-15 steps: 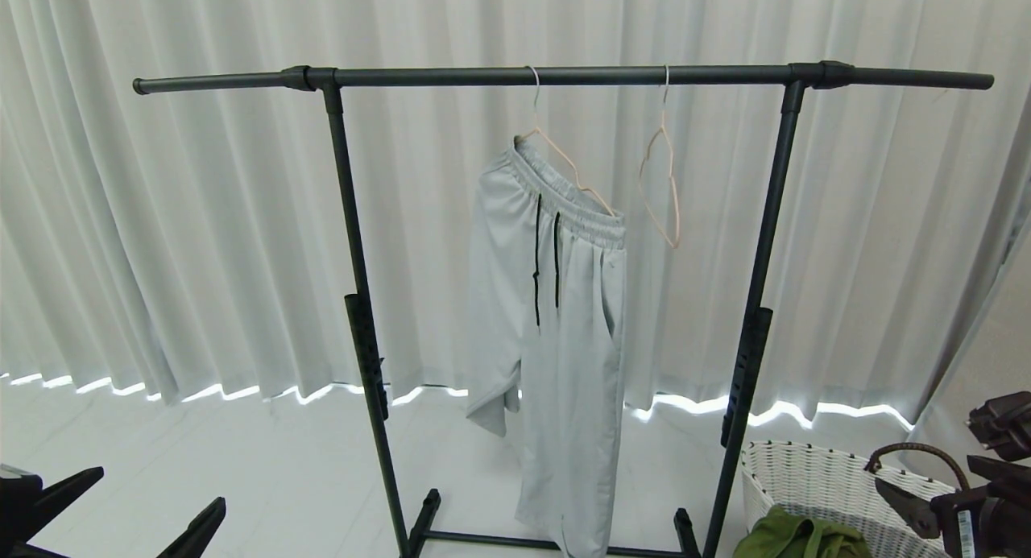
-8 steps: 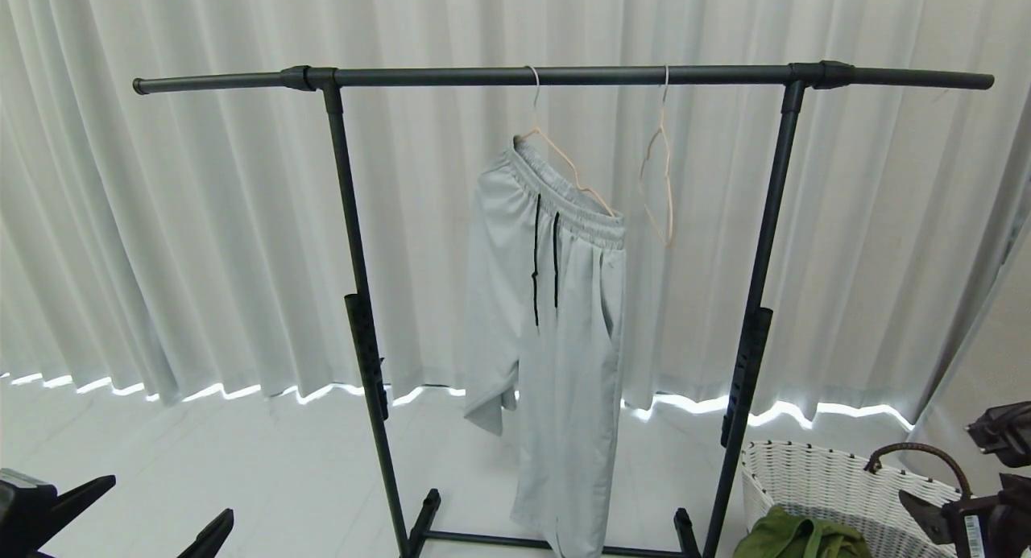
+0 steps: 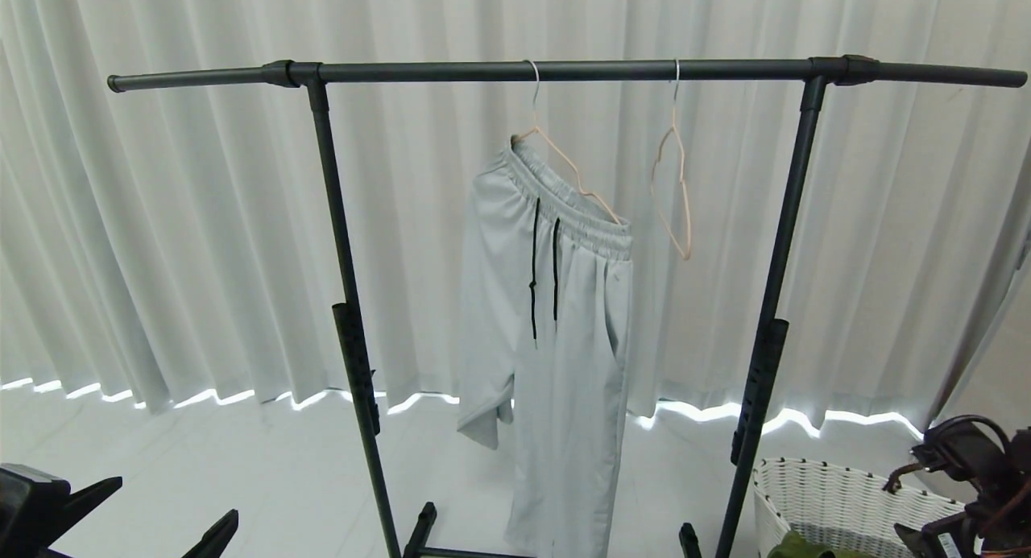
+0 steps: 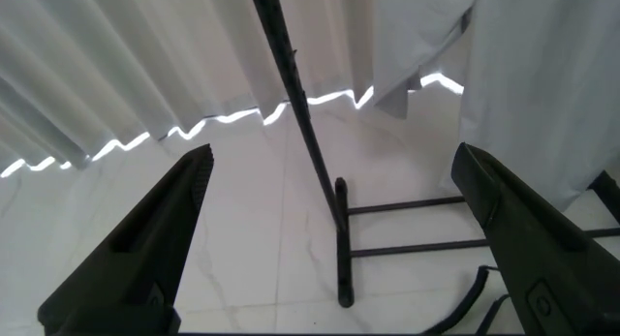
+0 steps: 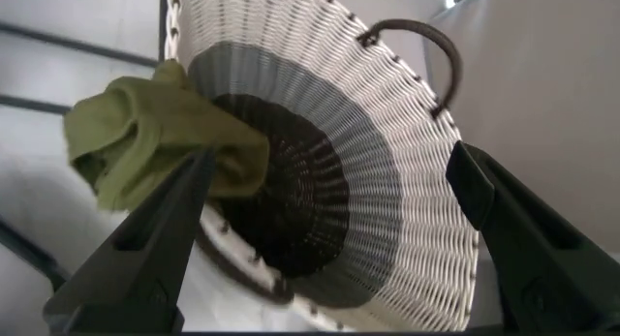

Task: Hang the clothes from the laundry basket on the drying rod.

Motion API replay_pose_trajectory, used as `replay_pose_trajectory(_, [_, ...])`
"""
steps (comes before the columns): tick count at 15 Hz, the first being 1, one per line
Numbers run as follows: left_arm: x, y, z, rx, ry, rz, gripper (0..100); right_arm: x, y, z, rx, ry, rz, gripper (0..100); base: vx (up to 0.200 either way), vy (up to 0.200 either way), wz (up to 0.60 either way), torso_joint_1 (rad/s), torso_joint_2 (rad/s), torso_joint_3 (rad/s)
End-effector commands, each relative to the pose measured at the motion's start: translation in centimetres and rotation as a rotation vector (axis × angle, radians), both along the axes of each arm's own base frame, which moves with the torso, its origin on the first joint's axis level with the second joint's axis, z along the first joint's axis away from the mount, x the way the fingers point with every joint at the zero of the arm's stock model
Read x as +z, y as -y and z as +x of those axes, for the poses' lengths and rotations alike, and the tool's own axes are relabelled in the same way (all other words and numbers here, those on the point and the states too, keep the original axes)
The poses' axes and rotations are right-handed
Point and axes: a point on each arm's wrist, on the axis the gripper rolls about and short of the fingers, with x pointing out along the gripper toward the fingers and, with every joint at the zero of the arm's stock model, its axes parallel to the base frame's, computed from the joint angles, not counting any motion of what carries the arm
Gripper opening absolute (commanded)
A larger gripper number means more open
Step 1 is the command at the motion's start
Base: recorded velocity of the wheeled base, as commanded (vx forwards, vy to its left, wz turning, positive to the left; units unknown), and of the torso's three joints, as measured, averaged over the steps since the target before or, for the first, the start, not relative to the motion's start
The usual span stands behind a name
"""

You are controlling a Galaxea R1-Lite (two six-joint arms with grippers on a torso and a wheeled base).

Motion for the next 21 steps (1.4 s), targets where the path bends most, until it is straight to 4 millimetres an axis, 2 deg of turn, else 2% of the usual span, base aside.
replay_pose_trajectory(1, [-0.2, 0.0, 0.0, -0.015, -0.011, -0.002, 100, -2.0, -0.3, 1.7, 0.043, -0.112, -0.028, 100, 0.0, 0.0, 0.0, 0.0, 0.0, 0.0])
replay_pose_trajectory(6, [-0.2, 0.1, -0.1, -0.043, -0.009, -0.01, 100, -4.9, -3.1, 4.3, 0.176, -0.216, -0.043, 100, 0.0, 0.0, 0.0, 0.0, 0.0, 0.0])
replay_pose_trajectory(9, [-0.3, 0.1, -0.1, -0.044, -0.01, -0.008, 100, -5.7, -4.4, 3.9, 0.235, -0.258, -0.062, 100, 0.0, 0.0, 0.0, 0.0, 0.0, 0.0])
replay_pose_trajectory(13, [-0.4, 0.1, -0.2, -0.044, -0.016, -0.008, 100, -7.4, -4.0, 3.0, 0.216, -0.361, -0.094, 100, 0.0, 0.0, 0.0, 0.0, 0.0, 0.0])
replay_pose_trajectory(21, [-0.4, 0.1, -0.1, -0.044, -0.019, -0.007, 100, -7.8, -3.2, 2.7, 0.153, -0.382, -0.136, 100, 0.0, 0.0, 0.0, 0.0, 0.0, 0.0])
